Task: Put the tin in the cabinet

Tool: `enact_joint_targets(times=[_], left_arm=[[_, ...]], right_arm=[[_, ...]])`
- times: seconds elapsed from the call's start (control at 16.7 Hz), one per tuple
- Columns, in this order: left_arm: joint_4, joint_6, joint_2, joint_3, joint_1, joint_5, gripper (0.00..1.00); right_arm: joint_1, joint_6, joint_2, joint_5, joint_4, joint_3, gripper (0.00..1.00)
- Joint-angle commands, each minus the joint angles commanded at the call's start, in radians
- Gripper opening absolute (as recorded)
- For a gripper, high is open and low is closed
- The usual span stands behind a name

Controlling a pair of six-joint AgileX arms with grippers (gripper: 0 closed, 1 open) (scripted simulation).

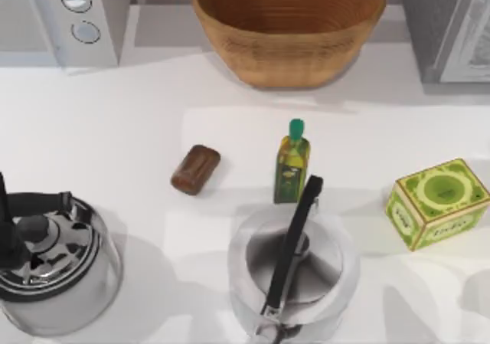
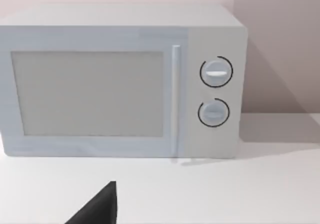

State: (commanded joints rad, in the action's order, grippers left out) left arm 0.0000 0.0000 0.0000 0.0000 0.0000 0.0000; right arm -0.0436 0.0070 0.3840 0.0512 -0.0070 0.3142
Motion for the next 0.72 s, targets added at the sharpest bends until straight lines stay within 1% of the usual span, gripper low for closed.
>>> enact_joint_targets(times=[0.24, 0.42, 0.54, 0.72], left_arm=[[0.000, 0.000, 0.000, 0.000, 0.000, 0.000, 1.00], [0.000, 0.000, 0.000, 0.000, 0.000, 0.000, 1.00], [0.000, 0.000, 0.000, 0.000, 0.000, 0.000, 1.00], [0.000, 0.000, 0.000, 0.000, 0.000, 0.000, 1.00]], right_arm=[[-0.029, -0.009, 0.405, 0.024, 0.013, 0.190, 1.00], [-0.048, -0.026, 0.705, 0.031, 0.037, 0.289, 1.00], [-0.057, -0.039, 0.867, 0.031, 0.057, 0.323, 1.00], [-0.067, -0.060, 1.034, 0.027, 0.084, 0.326, 1.00]])
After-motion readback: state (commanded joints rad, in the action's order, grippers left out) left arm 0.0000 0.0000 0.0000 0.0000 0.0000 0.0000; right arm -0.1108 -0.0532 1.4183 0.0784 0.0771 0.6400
